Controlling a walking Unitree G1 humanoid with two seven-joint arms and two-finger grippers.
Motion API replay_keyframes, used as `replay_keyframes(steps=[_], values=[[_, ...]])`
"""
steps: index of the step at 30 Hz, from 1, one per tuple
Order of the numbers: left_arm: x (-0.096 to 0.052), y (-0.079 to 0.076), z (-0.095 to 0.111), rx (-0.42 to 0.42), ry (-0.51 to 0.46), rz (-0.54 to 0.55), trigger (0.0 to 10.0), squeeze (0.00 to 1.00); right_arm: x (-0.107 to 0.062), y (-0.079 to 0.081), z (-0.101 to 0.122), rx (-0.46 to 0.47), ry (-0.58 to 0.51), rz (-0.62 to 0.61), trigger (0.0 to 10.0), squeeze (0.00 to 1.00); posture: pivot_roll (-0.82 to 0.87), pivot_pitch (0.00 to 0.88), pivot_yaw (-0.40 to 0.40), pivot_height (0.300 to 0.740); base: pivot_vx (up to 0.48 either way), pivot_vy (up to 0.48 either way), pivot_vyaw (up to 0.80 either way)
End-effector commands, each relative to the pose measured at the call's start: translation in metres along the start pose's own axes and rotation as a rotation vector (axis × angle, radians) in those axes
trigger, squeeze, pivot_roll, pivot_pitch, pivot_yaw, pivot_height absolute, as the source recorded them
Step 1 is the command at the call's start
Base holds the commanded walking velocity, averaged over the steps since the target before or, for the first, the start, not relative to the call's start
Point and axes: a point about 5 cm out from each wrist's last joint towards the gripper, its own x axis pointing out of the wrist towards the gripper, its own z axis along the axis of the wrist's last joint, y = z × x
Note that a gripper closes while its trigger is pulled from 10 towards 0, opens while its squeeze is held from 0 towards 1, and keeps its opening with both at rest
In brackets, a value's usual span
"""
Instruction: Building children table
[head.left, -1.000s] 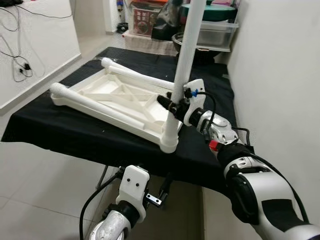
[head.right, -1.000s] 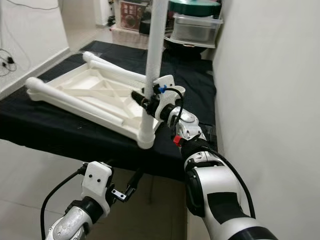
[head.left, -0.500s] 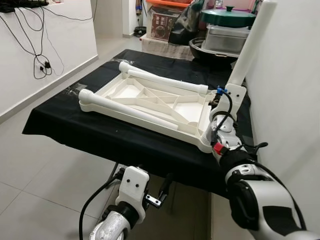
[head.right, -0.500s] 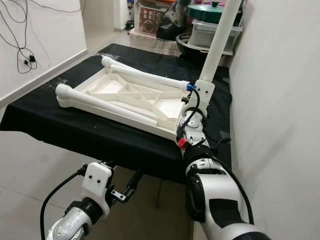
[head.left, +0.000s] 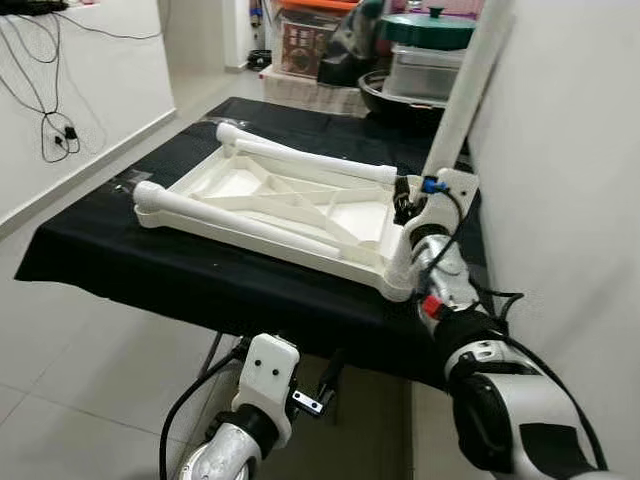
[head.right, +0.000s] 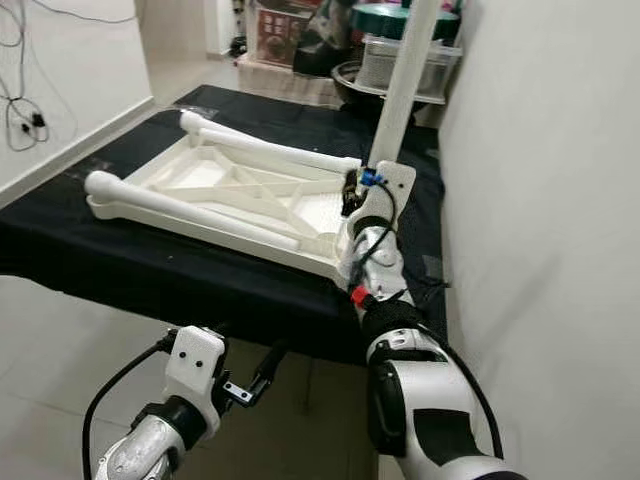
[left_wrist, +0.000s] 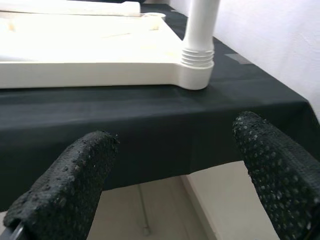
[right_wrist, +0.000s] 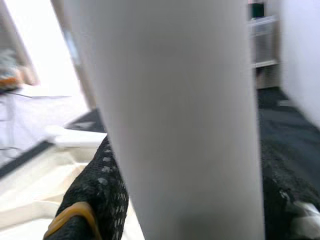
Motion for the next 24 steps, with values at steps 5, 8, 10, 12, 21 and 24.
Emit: replay_keyframes(steps=[5, 8, 10, 12, 21, 24], values=[[0.000, 0.000, -0.001, 0.002, 0.001, -0.001, 10.0, 0.00, -0.005, 0.013, 0.002, 0.143, 0.140, 0.567, 10.0, 0.00, 0.09, 0.028, -0.106, 0.740, 0.000, 0.000, 0.00], [0.000, 0.000, -0.001, 0.003, 0.001, -0.001, 10.0, 0.00, -0.007, 0.015, 0.002, 0.148, 0.167, 0.654, 10.0, 0.00, 0.09, 0.028, -0.106, 0.740, 0.000, 0.000, 0.00], [0.000, 0.000, -0.001, 0.003, 0.001, 0.000, 10.0, 0.00, -0.009, 0.018, 0.002, 0.152, 0.185, 0.727, 10.0, 0.00, 0.09, 0.031, -0.105, 0.740, 0.000, 0.000, 0.00], [0.000, 0.000, -0.001, 0.004, 0.001, 0.000, 10.0, 0.00, -0.011, 0.024, 0.002, 0.144, 0.208, 0.826, 10.0, 0.00, 0.09, 0.032, -0.107, 0.740, 0.000, 0.000, 0.00], [0.001, 0.000, -0.001, 0.008, 0.002, 0.005, 10.0, 0.00, -0.006, 0.052, -0.007, -0.031, 0.241, 0.837, 0.0, 0.00, 0.11, 0.041, -0.111, 0.740, 0.000, 0.000, 0.00], [0.001, 0.001, -0.001, 0.008, 0.002, 0.006, 10.0, 0.00, 0.000, 0.047, -0.004, -0.051, 0.221, 0.711, 0.0, 0.00, 0.10, 0.042, -0.108, 0.740, 0.000, 0.000, 0.00]])
